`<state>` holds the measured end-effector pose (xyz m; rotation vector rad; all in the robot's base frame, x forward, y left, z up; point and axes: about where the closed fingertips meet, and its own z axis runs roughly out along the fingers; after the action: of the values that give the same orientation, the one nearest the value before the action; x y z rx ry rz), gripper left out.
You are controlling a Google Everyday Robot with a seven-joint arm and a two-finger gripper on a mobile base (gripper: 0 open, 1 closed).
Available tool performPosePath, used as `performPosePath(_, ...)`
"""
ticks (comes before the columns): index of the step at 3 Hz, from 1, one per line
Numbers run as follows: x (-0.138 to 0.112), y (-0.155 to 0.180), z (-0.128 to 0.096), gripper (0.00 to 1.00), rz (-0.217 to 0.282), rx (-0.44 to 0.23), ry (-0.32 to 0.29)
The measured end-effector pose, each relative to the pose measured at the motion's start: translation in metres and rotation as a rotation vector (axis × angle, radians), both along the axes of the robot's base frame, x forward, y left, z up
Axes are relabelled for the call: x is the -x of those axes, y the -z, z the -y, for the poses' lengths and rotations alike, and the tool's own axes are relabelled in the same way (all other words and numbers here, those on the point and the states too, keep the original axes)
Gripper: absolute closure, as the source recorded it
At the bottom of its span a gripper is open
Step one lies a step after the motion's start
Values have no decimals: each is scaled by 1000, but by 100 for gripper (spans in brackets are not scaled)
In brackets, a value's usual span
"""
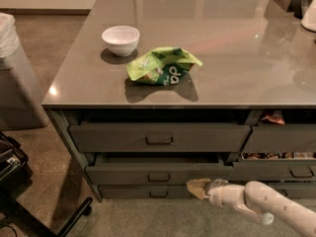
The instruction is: Close middle drawer
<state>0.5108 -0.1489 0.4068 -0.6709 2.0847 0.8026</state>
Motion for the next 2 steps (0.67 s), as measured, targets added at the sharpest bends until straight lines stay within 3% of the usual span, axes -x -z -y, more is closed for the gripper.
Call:
performPosePath(1, -40, -11, -27, 100, 89, 13, -53)
performPosePath(2, -60, -18, -45, 100, 134, 19, -89)
